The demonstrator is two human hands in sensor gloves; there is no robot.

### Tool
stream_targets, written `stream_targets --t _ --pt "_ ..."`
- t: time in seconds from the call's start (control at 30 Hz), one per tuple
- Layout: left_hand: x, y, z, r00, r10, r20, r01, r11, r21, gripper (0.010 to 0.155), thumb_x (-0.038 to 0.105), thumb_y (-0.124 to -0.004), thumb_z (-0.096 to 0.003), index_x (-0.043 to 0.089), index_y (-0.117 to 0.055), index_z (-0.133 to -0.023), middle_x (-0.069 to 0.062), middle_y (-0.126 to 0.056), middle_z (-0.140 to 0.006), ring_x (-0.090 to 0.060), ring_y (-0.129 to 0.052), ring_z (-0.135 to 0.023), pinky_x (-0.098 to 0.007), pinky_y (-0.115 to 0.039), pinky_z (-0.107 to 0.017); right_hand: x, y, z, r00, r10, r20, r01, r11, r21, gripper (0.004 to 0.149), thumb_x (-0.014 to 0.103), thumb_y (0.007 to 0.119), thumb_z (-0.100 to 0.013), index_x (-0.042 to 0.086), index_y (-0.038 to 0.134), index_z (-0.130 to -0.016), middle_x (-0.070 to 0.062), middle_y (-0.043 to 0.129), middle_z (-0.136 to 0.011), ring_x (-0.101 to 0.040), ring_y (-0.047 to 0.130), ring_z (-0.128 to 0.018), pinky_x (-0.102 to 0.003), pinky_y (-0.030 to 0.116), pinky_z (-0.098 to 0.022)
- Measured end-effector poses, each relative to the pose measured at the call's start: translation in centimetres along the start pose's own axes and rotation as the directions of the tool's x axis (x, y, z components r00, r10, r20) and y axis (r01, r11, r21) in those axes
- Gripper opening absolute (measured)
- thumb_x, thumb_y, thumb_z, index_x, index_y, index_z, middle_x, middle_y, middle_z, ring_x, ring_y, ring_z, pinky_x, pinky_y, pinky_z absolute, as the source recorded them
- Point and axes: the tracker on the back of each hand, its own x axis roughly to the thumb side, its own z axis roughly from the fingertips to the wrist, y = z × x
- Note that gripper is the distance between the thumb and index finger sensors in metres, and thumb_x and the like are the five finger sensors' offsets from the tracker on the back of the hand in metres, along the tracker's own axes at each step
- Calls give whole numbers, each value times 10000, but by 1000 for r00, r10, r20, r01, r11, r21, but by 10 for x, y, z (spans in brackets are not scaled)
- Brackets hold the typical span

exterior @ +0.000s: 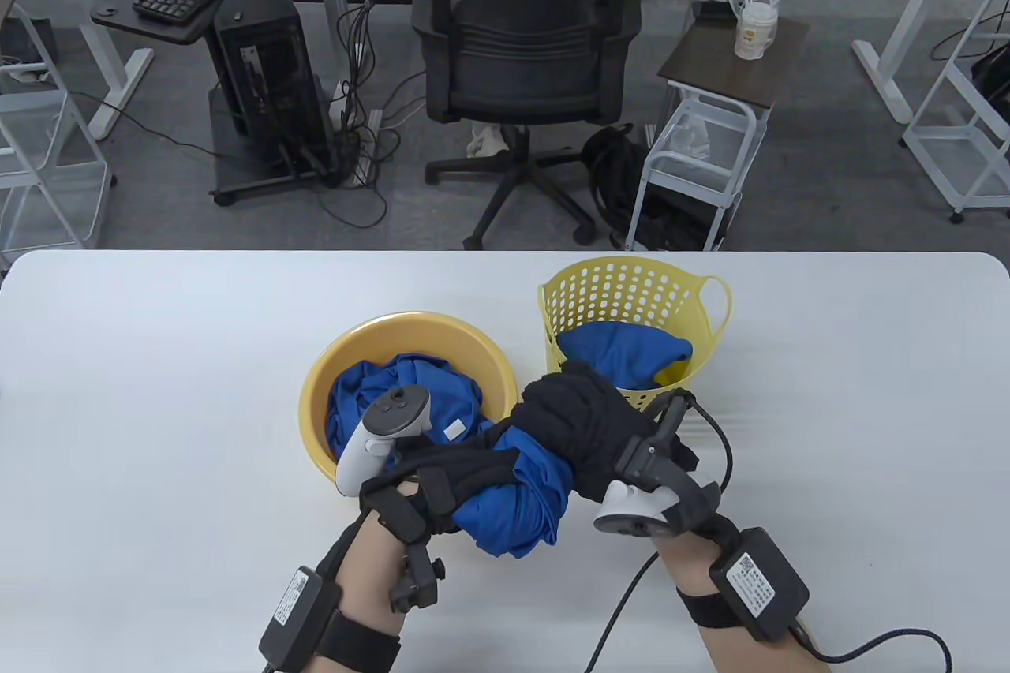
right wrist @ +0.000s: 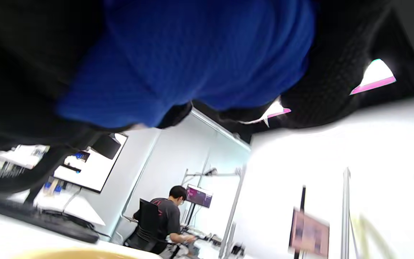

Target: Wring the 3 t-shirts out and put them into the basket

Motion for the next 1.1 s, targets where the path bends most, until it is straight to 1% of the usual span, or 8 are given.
stream_targets --t 0.07,0.13,0.23,0.37,0.47,0.63,0.87,1.1 --pt "2 0 2 1000 -7 8 7 999 47 1026 734 -731 -639 158 -74 -1177 -267 -659 -1099 -377 -932 -747 -476 -887 -501 -8 5 2 997 -35 -68 35 999 5 808 324 1045 -403 140 549 -1014 -239 840 -777 -401 1040 -424 -475 987 -209" --pt "3 -1 1 999 -31 15 29 993 111 1065 764 -744 -618 211 -26 -1177 -287 -599 -1123 -385 -894 -784 -486 -859 -537 -11 8 1 987 71 -143 -59 995 86 845 321 1039 -414 207 491 -1047 -228 825 -804 -402 1030 -388 -402 961 -124" --pt "9 -9 -4 978 -210 9 204 958 201 1141 780 -832 -537 277 -33 -1179 -298 -559 -1134 -382 -879 -812 -487 -858 -562 -12 11 2 963 212 -169 -198 975 97 831 325 1032 -415 235 497 -1045 -209 840 -814 -391 1026 -376 -371 934 -99" --pt "18 -26 -9 876 -476 -74 476 829 294 1287 770 -905 -450 236 47 -1131 -300 -554 -1131 -355 -889 -823 -486 -871 -565 -15 13 2 933 282 -224 -249 955 163 778 322 1033 -424 214 559 -1031 -209 868 -804 -395 1020 -367 -360 919 -101" --pt "24 -41 -15 751 -646 -137 647 677 350 1344 744 -938 -414 181 62 -1112 -301 -559 -1125 -336 -906 -823 -471 -896 -556 -17 11 1 914 313 -259 -265 942 205 740 318 1040 -422 190 608 -1009 -206 894 -788 -393 1019 -354 -344 909 -97" --pt "26 -55 -19 671 -715 -195 720 567 400 1328 662 -979 -435 146 38 -1116 -302 -564 -1123 -350 -905 -835 -490 -895 -561 -15 6 -1 876 386 -288 -312 910 272 714 318 1048 -421 159 646 -990 -209 919 -757 -389 1017 -327 -330 900 -93" --pt "21 -31 -13 372 -842 -391 877 181 445 1184 579 -1023 -438 297 -126 -1158 -163 -644 -1141 -318 -925 -870 -518 -867 -613 8 17 -12 849 455 -268 -347 864 365 781 312 1043 -423 79 593 -1017 -233 903 -741 -380 1013 -298 -303 893 -79" --pt "29 -27 4 147 -862 -486 872 -118 474 1101 551 -1042 -428 421 -215 -1142 -126 -678 -1132 -307 -915 -896 -522 -837 -650 5 17 -10 887 88 -453 9 978 209 808 281 1036 -427 38 560 -1033 -253 886 -732 -350 999 -238 -255 871 -41"
